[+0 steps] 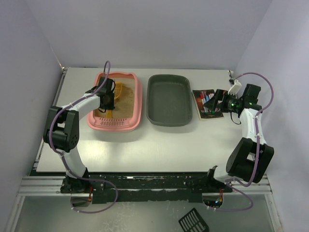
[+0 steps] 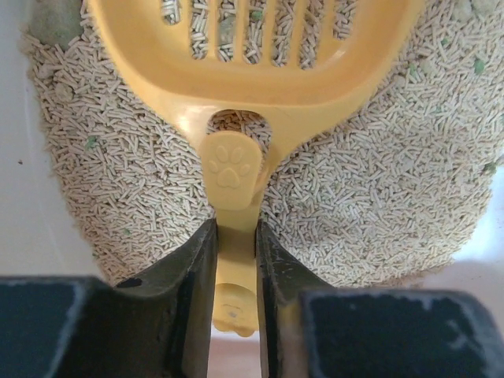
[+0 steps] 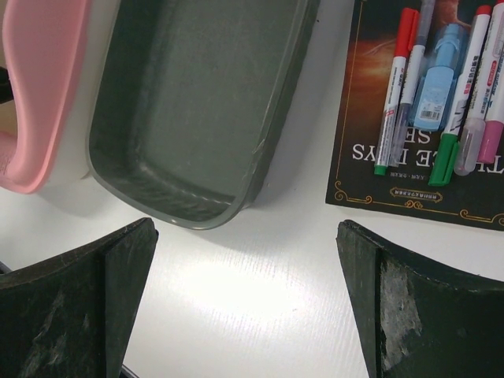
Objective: Clean the litter box
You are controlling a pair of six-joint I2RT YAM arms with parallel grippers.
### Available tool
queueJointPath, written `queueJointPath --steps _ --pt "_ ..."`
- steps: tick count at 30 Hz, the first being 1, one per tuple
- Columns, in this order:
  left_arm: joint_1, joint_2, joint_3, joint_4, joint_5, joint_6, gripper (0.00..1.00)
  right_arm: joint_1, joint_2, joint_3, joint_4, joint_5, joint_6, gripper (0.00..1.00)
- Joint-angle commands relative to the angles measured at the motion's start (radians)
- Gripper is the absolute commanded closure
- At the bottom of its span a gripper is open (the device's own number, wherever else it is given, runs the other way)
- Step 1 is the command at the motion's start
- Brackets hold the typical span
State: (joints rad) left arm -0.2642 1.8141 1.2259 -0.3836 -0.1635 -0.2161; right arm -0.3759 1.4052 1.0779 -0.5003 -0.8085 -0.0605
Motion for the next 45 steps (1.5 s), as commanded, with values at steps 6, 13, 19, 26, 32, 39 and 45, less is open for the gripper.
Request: queueJointPath --steps 6,13,19,26,32,39,45 --pt "0.006 -0.046 0.036 0.010 0.030 0.017 0.93 -0.005 0.010 0.004 -0.007 -0.019 0.001 0.00" --pt "-0.010 -0.199 0.020 -0.013 0.011 0.058 0.93 -0.005 0.018 0.016 -0.013 -0.013 0.000 0.01" --pt "-0.029 -0.257 0.079 -0.078 0.091 0.141 0.93 -0.004 0.032 0.040 -0.028 -0.019 -0.003 0.01" --pt "-0.103 -0.233 0.238 -0.252 0.116 0.217 0.93 0.027 0.050 0.084 -0.070 -0.065 -0.028 0.00" --pt "-0.174 -0.247 0.278 -0.351 0.169 0.332 0.93 0.246 0.163 0.309 -0.140 -0.091 -0.110 0.00" --pt "-0.250 -0.261 0.313 -0.423 0.156 0.338 0.93 0.422 0.428 0.688 0.023 -0.077 -0.030 0.00" --pt "-0.288 -0.300 0.270 -0.389 0.129 0.307 0.93 0.487 0.766 1.099 -0.035 -0.185 0.100 0.12"
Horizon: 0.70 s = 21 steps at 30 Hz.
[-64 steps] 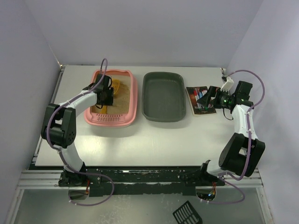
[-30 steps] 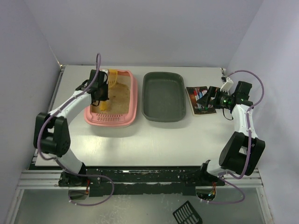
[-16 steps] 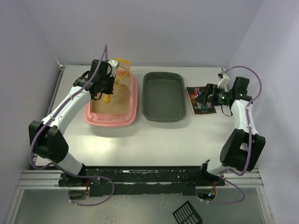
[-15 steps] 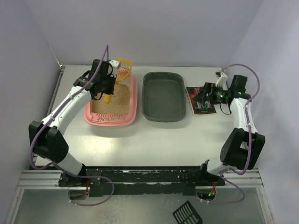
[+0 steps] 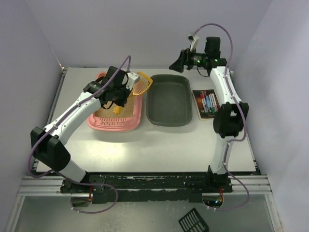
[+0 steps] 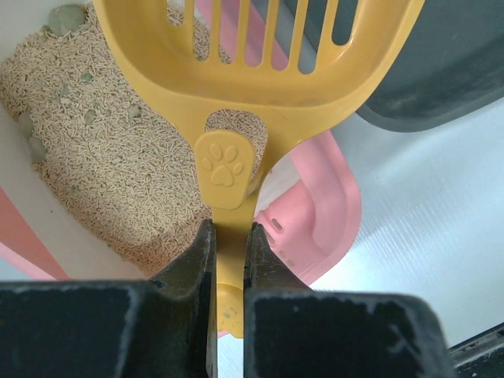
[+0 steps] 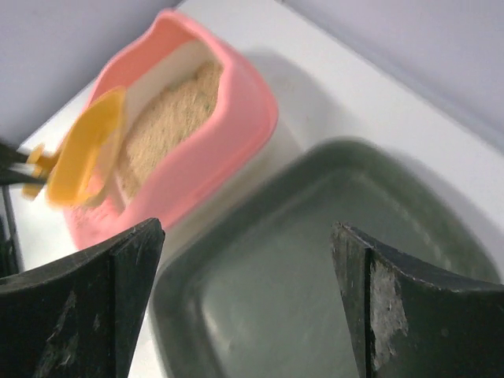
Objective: Clean the litter box
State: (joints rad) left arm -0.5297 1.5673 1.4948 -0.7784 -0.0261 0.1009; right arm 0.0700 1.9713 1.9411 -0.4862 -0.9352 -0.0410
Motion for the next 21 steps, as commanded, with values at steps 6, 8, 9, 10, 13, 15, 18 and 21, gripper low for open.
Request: queueJointPath --steps 6,8,9,10,13,15,18,21 --pt "-0.048 -0.071 -0.038 0.032 -0.011 -0.020 0.93 0.117 0.282 0.290 0.040 -0.044 0.173 0.06" --pt "-0.050 -0.074 -0.050 0.037 -0.016 -0.018 0.93 0.133 0.275 0.267 0.076 -0.072 0.201 0.03" --pt "-0.052 -0.074 -0.055 0.039 -0.018 -0.017 0.93 0.139 0.273 0.263 0.087 -0.093 0.217 0.01" --pt "-0.052 -0.073 -0.060 0.042 -0.020 -0.015 0.93 0.144 0.270 0.260 0.100 -0.111 0.233 0.00" --pt "-0.053 -0.067 -0.072 0.054 -0.022 -0.015 0.93 0.153 0.251 0.230 0.164 -0.151 0.293 0.00" --pt "-0.055 -0.063 -0.076 0.061 -0.023 -0.019 0.93 0.159 0.236 0.212 0.186 -0.163 0.318 0.00" --pt "-0.058 -0.062 -0.098 0.087 -0.029 -0.021 0.93 0.175 0.222 0.186 0.199 -0.182 0.332 0.00" --pt "-0.061 -0.051 -0.106 0.101 -0.037 -0.019 0.93 0.195 0.214 0.159 0.188 -0.172 0.309 0.00"
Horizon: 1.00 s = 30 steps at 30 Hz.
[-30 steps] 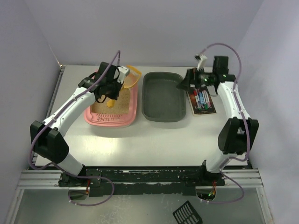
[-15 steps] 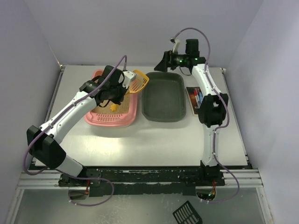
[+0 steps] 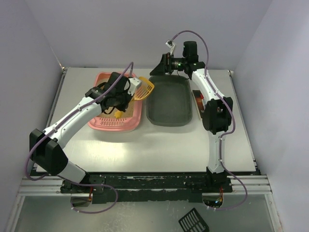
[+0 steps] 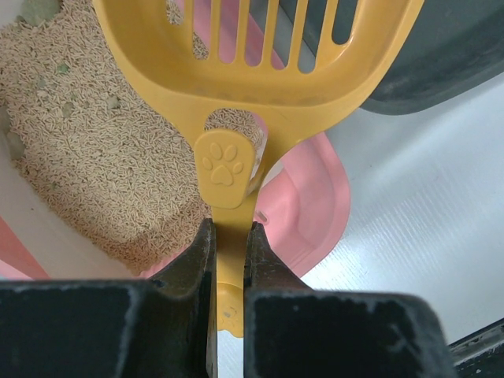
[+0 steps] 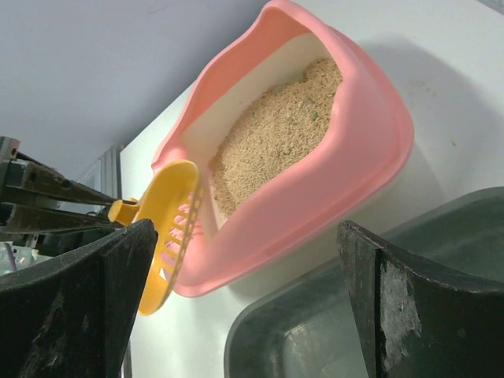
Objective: Clean the litter box
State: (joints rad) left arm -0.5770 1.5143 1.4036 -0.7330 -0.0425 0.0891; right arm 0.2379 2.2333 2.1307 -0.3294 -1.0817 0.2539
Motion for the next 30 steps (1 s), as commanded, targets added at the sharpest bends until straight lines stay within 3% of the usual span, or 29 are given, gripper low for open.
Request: queueJointPath --steps 1,11,15,22,26,30 --pt "-0.015 0.008 -0.014 0.057 -0.020 -0.008 0.93 0.033 -0.046 -0.036 0.022 -0.019 0.003 0.00" --pt "-0.021 0.046 0.021 0.072 -0.047 0.006 0.93 0.082 -0.046 -0.070 -0.076 0.008 -0.095 0.03" --pt "-0.021 0.057 0.043 0.070 -0.053 0.006 0.93 0.084 -0.036 -0.075 -0.069 0.003 -0.087 0.20" --pt "-0.023 0.059 0.057 0.067 -0.071 0.000 0.93 0.095 -0.016 -0.043 -0.145 0.013 -0.144 0.34" --pt "-0.021 0.058 0.062 0.072 -0.078 0.000 0.93 0.100 -0.006 -0.031 -0.177 0.022 -0.165 0.37" --pt "-0.023 0.065 0.070 0.074 -0.086 0.000 0.93 0.111 0.000 -0.021 -0.201 0.040 -0.181 0.57"
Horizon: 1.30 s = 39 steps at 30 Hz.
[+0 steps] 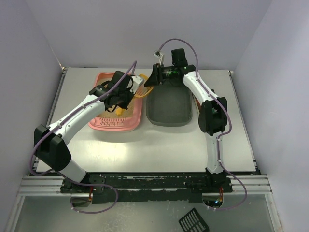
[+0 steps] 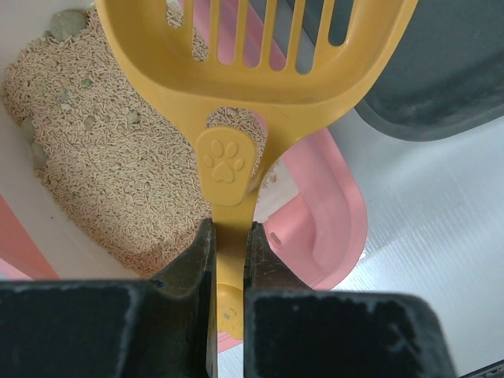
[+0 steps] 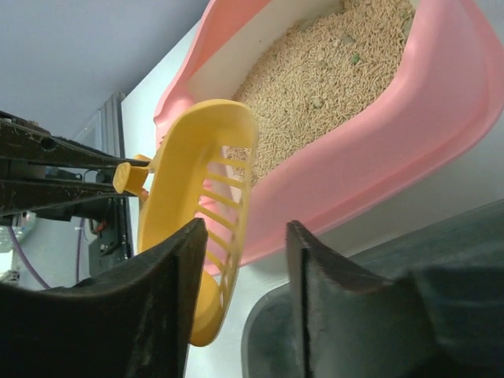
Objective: Clean the litter box
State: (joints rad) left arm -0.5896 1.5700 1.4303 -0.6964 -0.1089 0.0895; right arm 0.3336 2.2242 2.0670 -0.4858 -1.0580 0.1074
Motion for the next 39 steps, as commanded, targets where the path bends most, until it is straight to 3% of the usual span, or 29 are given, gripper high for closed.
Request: queueJointPath --steps 1,6,8,9,11,15,19,21,23,27,34,39 --pt "-0.010 0.011 0.044 0.038 -0.023 -0.001 0.93 0.018 0.011 0.048 -0.054 0.019 -0.042 0.62" --pt "-0.011 0.020 0.066 0.040 -0.040 -0.044 0.93 0.024 0.001 0.056 -0.057 0.051 -0.048 0.99" --pt "-0.010 0.008 0.063 0.060 -0.029 -0.076 0.85 0.025 -0.004 0.073 -0.058 0.072 -0.044 1.00" --pt "-0.010 0.005 0.064 0.062 -0.004 -0.088 0.73 0.024 -0.007 0.082 -0.060 0.081 -0.043 1.00" --pt "-0.009 0.005 0.088 0.039 0.048 -0.103 0.31 0.023 -0.016 0.089 -0.059 0.087 -0.040 1.00" --pt "-0.009 0.017 0.173 -0.036 0.054 -0.205 0.20 0.020 -0.045 0.078 -0.064 0.090 -0.057 1.00" --pt "-0.006 0.052 0.323 -0.165 0.133 -0.205 0.18 0.007 -0.070 0.046 -0.056 0.091 -0.069 1.00" --pt "0.009 0.022 0.332 -0.157 0.181 -0.215 0.01 -0.004 -0.077 0.033 -0.047 0.080 -0.059 1.00" --pt "0.069 -0.057 0.227 -0.047 0.302 -0.251 0.01 -0.020 -0.089 0.017 -0.031 0.056 -0.043 1.00" --pt "0.352 -0.162 -0.040 0.269 0.890 -0.452 0.01 -0.076 -0.128 -0.035 0.034 -0.032 0.016 1.00" --pt "0.389 -0.123 -0.213 0.392 0.936 -0.531 0.01 -0.181 -0.197 -0.177 0.301 -0.249 0.217 1.00" --pt "0.387 -0.110 -0.276 0.532 1.003 -0.582 0.01 -0.170 -0.250 -0.210 0.252 -0.214 0.157 1.00"
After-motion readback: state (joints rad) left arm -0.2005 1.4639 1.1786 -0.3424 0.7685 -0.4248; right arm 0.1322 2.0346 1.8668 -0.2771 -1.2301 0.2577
